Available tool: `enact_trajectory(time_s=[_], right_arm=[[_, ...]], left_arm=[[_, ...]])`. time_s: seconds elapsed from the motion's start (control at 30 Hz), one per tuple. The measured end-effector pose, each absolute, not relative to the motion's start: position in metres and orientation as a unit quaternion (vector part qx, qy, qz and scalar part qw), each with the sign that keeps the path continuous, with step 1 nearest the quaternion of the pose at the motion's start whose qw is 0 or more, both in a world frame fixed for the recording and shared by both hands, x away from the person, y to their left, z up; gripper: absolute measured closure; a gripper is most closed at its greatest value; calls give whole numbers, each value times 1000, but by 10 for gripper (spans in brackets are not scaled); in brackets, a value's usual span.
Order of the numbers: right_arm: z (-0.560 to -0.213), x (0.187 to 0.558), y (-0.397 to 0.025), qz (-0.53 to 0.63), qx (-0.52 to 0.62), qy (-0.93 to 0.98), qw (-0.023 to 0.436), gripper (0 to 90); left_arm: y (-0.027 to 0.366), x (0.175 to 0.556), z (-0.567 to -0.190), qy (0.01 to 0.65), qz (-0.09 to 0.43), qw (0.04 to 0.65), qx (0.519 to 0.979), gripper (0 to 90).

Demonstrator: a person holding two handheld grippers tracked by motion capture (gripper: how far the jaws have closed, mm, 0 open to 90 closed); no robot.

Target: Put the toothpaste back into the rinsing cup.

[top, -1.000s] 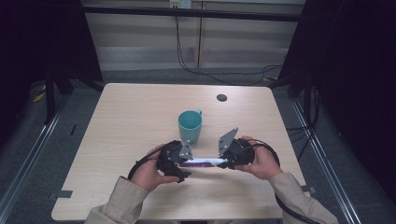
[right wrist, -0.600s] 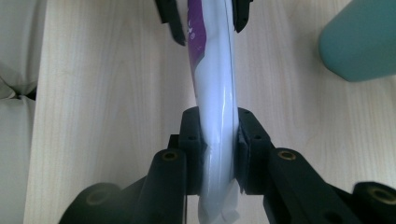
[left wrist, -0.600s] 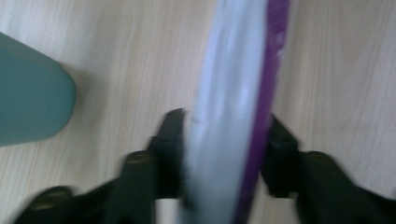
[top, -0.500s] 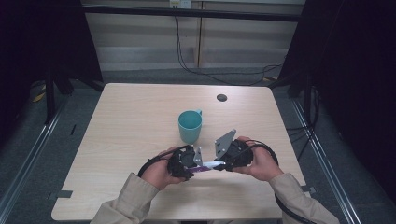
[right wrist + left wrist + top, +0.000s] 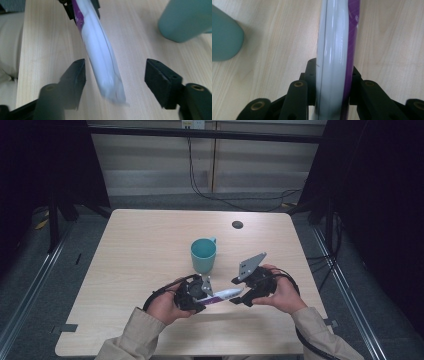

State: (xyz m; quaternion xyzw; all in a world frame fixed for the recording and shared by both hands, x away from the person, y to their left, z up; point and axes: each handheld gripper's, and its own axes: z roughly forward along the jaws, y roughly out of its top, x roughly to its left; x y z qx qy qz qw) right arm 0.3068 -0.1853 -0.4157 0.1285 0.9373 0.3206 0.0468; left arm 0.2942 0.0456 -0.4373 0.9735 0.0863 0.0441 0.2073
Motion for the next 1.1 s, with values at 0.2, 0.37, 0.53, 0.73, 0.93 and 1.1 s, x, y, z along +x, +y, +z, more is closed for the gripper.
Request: enact_trajectory(time_s=[0.2,0.37,0.53,0.73,0.93,1.1], right_arm=[[-419,309,-209,351,170,919,62,257],[-426,312,-223,383,218,896,53,262],[-434,312,-227,414,244,876,37,275],[-445,311,-226,441,265,858,14,303],[-453,310,-223,472,273,839,-2,332],[-457,309,-219,487,276,829,-8,331]], left_arm=[[55,296,-436,105,42,220,969,708],[60,299,-434,120,35,237,963,708],[63,301,-434,129,28,256,958,709],[66,303,-435,141,14,283,948,709],[70,304,-435,157,8,310,938,709],[72,305,-435,161,3,325,932,709]])
